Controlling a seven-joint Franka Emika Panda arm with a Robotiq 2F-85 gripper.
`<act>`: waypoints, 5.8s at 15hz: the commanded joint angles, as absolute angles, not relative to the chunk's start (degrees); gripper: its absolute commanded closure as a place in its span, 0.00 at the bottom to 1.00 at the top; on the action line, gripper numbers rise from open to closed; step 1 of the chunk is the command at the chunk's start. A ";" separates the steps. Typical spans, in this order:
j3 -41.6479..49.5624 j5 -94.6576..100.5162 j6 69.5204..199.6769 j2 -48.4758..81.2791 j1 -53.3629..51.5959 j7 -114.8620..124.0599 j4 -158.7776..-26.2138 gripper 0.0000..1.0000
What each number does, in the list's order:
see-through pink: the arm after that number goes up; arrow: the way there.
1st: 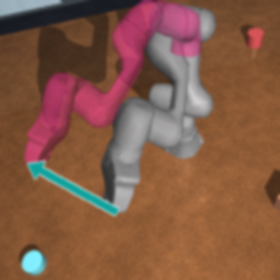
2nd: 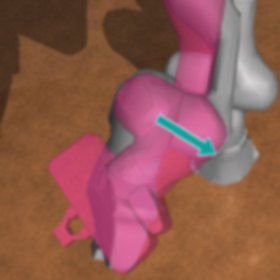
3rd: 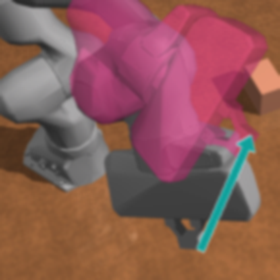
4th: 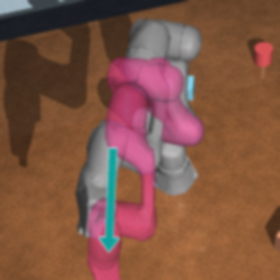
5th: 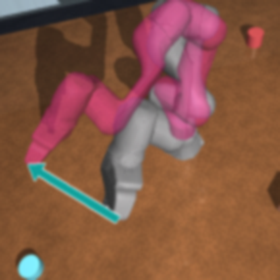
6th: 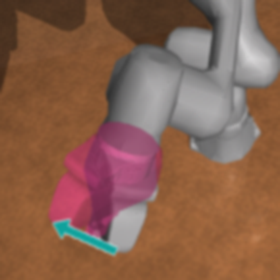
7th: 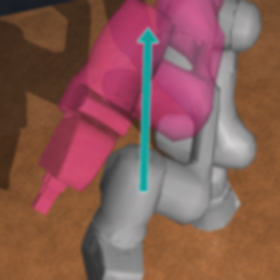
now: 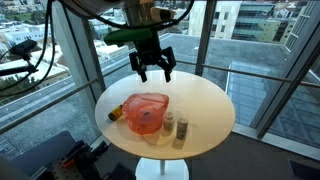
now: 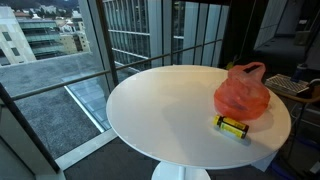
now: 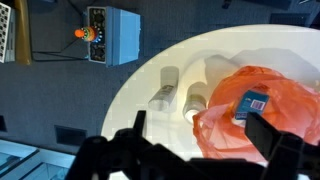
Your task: Take the blue box out of the plastic bag
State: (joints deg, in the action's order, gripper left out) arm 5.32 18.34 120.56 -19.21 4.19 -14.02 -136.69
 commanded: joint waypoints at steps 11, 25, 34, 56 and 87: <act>2.86 3.35 133.37 -13.69 1.01 -3.36 -143.55 0.00; 2.97 -7.31 141.03 -7.56 -1.16 -9.19 -143.80 0.00; 2.37 -14.20 145.30 0.31 -1.03 -19.30 -143.15 0.00; -1.12 -14.81 155.03 10.12 2.28 -20.86 -141.06 0.00; -4.93 -13.95 162.09 15.67 3.19 -19.84 -139.01 0.00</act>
State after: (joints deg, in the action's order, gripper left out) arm -3.60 -15.42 161.38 14.78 1.59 -21.26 -140.14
